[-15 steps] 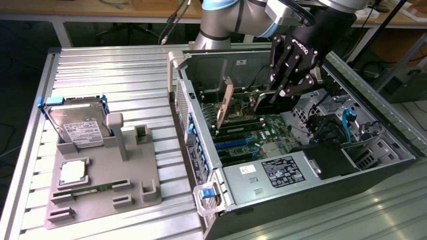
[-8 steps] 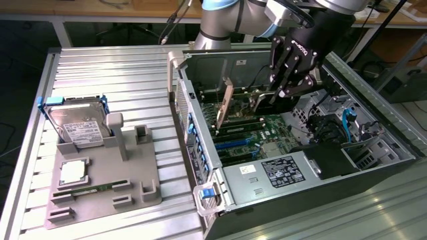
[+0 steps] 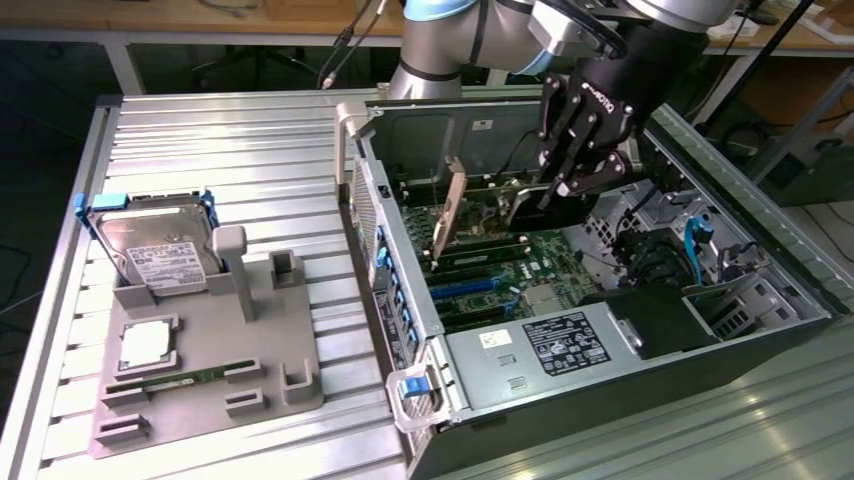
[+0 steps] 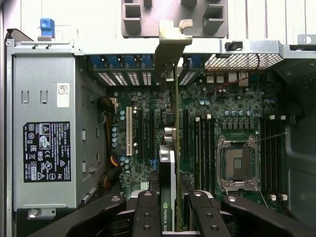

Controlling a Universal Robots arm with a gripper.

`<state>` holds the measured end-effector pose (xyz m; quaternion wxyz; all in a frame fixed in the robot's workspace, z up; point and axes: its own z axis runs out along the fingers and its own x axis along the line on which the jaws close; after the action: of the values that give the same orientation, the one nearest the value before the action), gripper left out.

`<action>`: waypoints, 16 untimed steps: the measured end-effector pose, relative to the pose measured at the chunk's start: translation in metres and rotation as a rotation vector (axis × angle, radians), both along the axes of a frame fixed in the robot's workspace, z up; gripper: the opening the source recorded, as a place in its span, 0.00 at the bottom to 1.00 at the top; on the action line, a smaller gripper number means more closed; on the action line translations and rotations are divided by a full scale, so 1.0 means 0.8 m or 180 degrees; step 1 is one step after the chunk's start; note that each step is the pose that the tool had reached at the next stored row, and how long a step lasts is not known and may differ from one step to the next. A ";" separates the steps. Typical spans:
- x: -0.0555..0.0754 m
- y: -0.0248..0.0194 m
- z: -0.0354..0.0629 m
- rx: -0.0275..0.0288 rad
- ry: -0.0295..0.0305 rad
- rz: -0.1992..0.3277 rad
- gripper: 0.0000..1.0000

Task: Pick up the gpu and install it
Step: 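Insert the gpu into the slot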

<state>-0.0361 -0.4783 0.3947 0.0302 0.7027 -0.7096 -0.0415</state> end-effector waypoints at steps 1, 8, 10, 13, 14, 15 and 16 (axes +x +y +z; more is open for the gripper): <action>0.000 0.0000 0.000 0.0000 0.0000 0.0000 0.27; 0.000 0.0000 -0.004 0.0000 0.0000 0.0000 0.27; 0.000 0.0000 -0.007 0.0000 0.0000 0.0000 0.27; 0.000 0.0000 -0.009 0.0000 0.0000 0.0000 0.27; 0.000 0.0000 -0.010 0.0000 0.0000 0.0000 0.27; 0.000 0.0002 -0.011 0.0000 0.0000 0.0000 0.27; 0.000 0.0004 -0.012 0.0000 0.0000 0.0000 0.27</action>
<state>-0.0358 -0.4780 0.3850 0.0302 0.7027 -0.7096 -0.0415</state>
